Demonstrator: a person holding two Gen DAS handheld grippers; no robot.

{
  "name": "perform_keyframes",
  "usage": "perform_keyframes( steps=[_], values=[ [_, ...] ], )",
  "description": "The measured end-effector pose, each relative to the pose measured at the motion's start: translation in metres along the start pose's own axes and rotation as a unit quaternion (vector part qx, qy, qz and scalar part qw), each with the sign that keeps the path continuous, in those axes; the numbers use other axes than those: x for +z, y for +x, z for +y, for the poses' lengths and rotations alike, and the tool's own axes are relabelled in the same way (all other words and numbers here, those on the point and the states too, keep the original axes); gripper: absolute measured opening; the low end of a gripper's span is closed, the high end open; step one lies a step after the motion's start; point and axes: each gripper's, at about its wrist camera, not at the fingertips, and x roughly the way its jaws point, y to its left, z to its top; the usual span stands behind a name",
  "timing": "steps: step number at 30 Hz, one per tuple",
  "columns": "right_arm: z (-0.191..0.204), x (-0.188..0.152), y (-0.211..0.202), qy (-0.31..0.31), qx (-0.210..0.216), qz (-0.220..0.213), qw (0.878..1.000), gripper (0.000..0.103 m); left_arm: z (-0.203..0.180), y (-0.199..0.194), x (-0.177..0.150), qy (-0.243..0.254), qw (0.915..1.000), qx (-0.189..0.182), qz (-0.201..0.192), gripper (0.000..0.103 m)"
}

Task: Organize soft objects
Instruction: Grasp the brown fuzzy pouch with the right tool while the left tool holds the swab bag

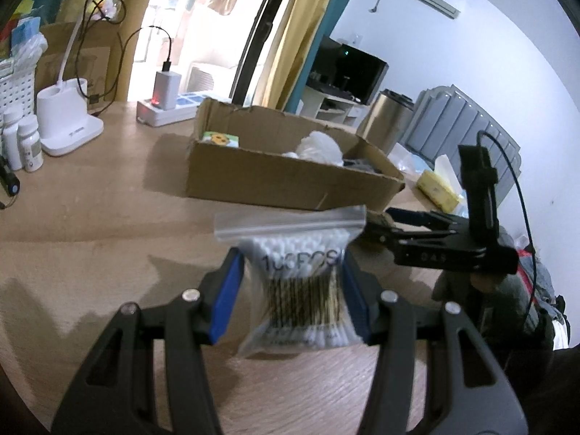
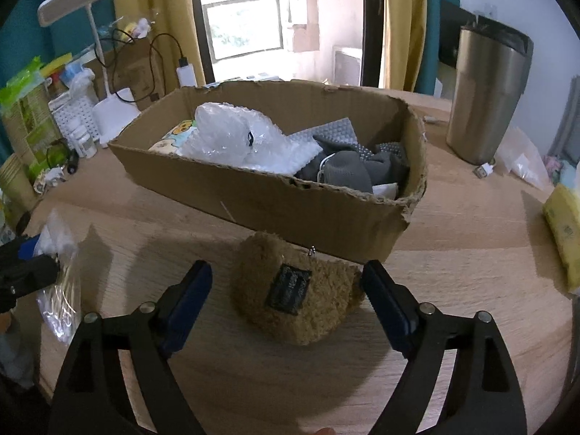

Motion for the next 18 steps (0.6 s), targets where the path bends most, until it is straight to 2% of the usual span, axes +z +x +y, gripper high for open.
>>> perform_keyframes(
  steps=[9, 11, 12, 13, 18],
  values=[
    [-0.0022, 0.0013, 0.0066, 0.014, 0.011, 0.014, 1.0, 0.087, 0.0006, -0.003, 0.0016, 0.001, 1.0, 0.002, -0.004, 0.054],
    [-0.0005, 0.0012, 0.0062, 0.009, 0.011, 0.015, 1.0, 0.083, 0.0, -0.003, 0.0013, 0.001, 1.0, 0.003, -0.004, 0.054],
    [0.001, 0.0012, 0.0053, 0.004, 0.011, 0.013, 1.0, 0.074, -0.0002, -0.0029, 0.0014, 0.001, 1.0, 0.004, -0.004, 0.054],
    [0.0016, 0.0008, 0.005, 0.001, 0.01, 0.014, 1.0, 0.071, -0.0006, -0.003, 0.0015, 0.002, 1.0, 0.004, -0.004, 0.054],
    [0.0063, -0.0019, 0.0012, -0.016, 0.015, 0.01, 1.0, 0.065, -0.0034, -0.0026, 0.0027, 0.006, 1.0, 0.007, -0.003, 0.054]
  ],
)
